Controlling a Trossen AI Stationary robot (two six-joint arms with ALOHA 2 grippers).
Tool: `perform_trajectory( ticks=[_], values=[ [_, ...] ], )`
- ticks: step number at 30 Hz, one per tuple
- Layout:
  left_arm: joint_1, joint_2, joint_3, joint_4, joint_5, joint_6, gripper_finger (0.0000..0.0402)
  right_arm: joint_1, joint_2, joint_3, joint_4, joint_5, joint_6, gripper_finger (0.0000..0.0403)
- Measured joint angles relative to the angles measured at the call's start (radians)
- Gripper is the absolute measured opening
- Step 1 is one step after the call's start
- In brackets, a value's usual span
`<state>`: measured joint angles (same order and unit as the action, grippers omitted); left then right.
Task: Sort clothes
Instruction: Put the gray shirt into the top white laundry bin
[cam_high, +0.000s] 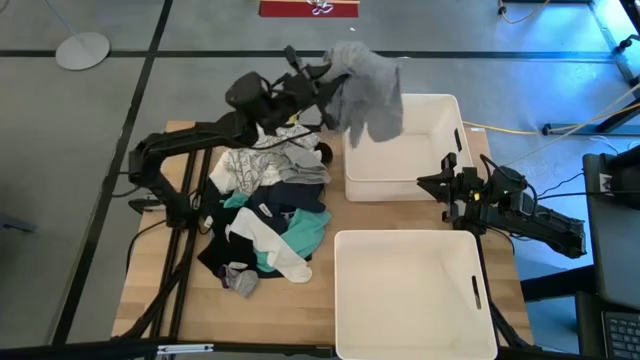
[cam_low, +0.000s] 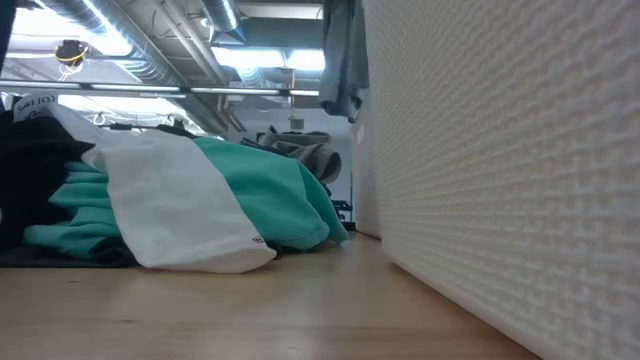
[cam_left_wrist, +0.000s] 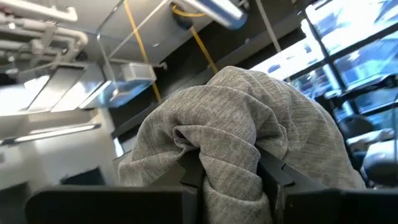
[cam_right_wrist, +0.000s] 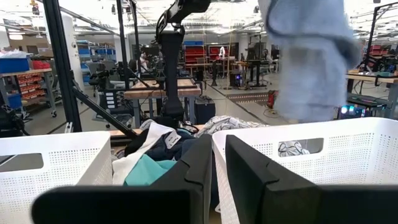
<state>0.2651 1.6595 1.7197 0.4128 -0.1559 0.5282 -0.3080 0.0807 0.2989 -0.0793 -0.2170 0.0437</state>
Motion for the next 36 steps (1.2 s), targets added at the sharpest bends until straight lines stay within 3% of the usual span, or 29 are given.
perform_trajectory(
  ticks=[5, 11, 27, 31, 36],
  values=[
    [0.017, 0.088, 0.081, -0.002, 0.072, -0.042, 0.0065, 0.000, 0.000, 0.000, 0.000, 0.000, 0.000, 0.0050],
    [0.046, 0.170, 0.093, -0.040, 0.079, -0.058, 0.0065, 0.000, 0.000, 0.000, -0.004, 0.000, 0.000, 0.0050],
    [0.092, 0.289, 0.091, -0.460, 0.074, -0.175, 0.0069, 0.000, 0.000, 0.000, -0.028, 0.000, 0.000, 0.0050],
    [0.091, 0.280, 0.091, -0.520, 0.075, -0.235, 0.0099, 0.000, 0.000, 0.000, -0.028, 0.000, 0.000, 0.0050],
    [0.092, 0.280, 0.091, -0.558, 0.074, -0.280, 0.0170, 0.000, 0.000, 0.000, -0.028, 0.000, 0.000, 0.0050]
  ],
)
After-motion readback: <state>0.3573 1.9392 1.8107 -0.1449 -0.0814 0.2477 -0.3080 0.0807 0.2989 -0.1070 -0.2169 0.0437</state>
